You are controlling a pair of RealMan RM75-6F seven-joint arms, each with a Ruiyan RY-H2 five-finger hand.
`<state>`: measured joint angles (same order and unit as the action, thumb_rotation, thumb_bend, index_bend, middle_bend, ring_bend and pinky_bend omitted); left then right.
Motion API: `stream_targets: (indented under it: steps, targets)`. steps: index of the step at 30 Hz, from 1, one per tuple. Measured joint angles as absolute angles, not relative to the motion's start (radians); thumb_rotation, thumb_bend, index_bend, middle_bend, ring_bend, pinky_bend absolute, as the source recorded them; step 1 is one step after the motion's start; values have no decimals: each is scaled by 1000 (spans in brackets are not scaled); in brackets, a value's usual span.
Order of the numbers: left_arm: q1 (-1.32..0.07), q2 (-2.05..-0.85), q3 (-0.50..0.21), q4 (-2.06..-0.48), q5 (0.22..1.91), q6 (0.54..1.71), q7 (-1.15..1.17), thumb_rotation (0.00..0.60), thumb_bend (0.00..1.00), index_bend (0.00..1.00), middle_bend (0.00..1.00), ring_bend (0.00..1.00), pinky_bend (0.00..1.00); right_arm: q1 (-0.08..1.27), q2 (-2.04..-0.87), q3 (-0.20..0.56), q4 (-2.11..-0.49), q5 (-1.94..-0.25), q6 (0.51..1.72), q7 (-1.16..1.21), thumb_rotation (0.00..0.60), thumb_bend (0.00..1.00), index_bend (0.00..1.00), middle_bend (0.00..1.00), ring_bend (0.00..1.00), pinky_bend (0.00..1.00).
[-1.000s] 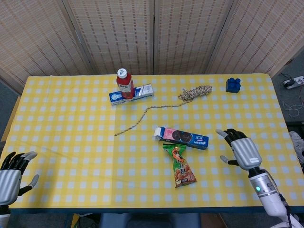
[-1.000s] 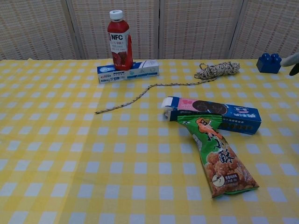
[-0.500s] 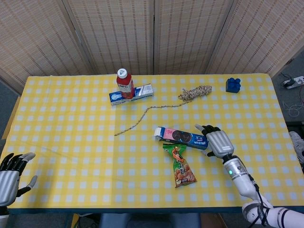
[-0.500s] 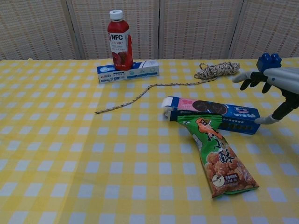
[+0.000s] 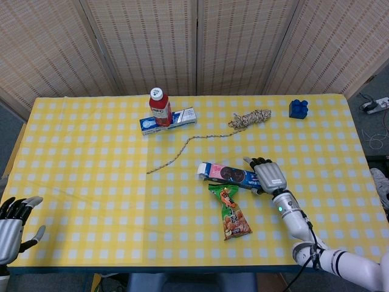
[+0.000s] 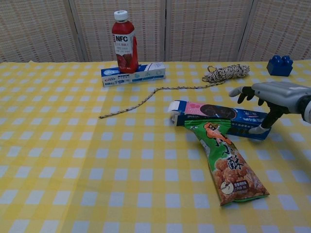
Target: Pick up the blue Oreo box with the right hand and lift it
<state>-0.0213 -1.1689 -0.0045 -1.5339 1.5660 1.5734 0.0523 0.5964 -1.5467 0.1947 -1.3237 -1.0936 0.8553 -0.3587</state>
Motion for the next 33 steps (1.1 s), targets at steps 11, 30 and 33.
stream_targets:
  steps: [11, 30, 33]
  targets:
    - [-25, -1172, -6, -1531, 1565, 1565, 52, 600, 331, 259, 227, 176, 81, 620, -1564, 177, -1284, -1031, 844, -385, 600, 153, 301, 235, 174, 262]
    - [-27, -1172, -6, -1529, 1562, 1560, 55, 600, 331, 259, 227, 176, 81, 631, -1503, 177, -1342, -1100, 917, -363, 600, 351, 462, 333, 184, 264]
    - [-28, -1173, -6, -1531, 1563, 1559, 58, 600, 331, 259, 227, 176, 81, 645, -1458, 195, -1409, -1119, 933, -378, 600, 351, 463, 334, 184, 264]
